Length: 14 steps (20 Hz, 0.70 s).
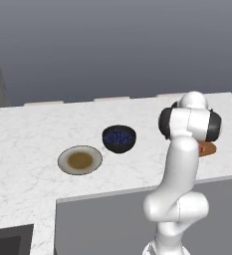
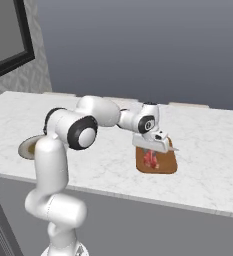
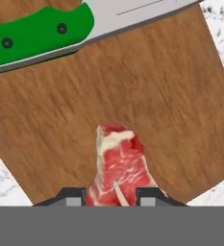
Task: Pick up the knife from the drawer and place it on the cutting board. Then place the meat from the plate to the cutting board.
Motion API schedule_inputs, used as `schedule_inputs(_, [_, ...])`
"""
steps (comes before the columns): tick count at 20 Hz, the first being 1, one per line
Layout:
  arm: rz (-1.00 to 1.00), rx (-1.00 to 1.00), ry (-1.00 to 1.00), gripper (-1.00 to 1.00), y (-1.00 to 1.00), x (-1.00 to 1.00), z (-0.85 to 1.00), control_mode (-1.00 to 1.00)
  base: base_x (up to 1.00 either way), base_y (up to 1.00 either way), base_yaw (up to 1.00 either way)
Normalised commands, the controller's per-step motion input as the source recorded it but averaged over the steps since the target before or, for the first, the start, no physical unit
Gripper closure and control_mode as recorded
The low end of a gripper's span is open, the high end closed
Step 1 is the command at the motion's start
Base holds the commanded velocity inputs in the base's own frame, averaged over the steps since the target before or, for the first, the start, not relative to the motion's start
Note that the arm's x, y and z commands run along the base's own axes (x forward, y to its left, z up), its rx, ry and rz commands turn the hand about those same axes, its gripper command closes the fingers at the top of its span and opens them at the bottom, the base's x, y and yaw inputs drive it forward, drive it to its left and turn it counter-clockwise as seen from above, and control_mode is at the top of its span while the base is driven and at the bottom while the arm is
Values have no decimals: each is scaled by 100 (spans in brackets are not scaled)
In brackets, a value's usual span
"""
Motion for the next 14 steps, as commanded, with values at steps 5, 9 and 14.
schedule_inputs(5, [0,4,0,100,0,29,-20,-100,0,0,0])
schedule_inputs(9, [0,3,0,-100,0,24,-13,-100,0,0,0])
schedule_inputs(14, [0,0,0,-100,7,10,0,-100,0,0,0])
